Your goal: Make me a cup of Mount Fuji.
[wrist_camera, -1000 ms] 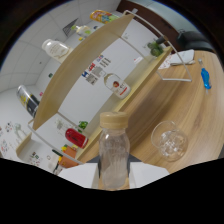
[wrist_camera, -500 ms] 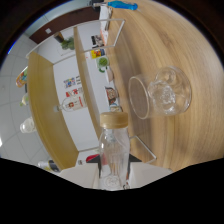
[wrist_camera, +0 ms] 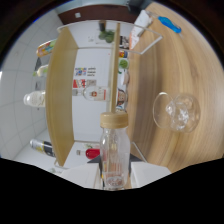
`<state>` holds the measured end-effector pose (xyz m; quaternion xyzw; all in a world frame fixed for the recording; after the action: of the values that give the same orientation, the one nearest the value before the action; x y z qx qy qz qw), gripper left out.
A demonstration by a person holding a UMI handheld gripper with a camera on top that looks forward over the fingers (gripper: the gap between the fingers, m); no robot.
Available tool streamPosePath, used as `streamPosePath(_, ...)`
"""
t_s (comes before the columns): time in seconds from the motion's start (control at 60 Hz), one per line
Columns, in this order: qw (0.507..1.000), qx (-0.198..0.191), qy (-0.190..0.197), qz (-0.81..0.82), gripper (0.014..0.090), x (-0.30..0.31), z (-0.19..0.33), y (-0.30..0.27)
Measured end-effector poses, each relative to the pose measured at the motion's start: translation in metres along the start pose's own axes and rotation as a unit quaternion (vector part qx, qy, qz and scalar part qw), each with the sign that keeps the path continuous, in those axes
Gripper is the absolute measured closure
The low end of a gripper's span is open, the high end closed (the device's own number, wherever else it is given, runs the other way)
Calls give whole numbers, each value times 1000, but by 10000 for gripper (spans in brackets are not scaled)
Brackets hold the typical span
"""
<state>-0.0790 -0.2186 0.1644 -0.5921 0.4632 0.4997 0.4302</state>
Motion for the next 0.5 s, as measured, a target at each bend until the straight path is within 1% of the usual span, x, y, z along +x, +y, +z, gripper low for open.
streamPosePath(0.05, 995, 12, 8, -95, 640, -9, -3, -3)
streamPosePath(0.1, 980, 27, 19, -196, 640, -15, -3, -6)
streamPosePath(0.15, 954, 31, 27, -296, 641, -21, -3, -5)
streamPosePath(0.233, 898, 37, 51, -436, 641, -15, 4, 0)
streamPosePath(0.317, 851, 18, 80, -519, 641, 7, 13, 9)
streamPosePath(0.433, 797, -4, 126, -591, 643, 49, 26, 17)
streamPosePath(0.5, 777, -11, 139, -613, 643, 66, 31, 20)
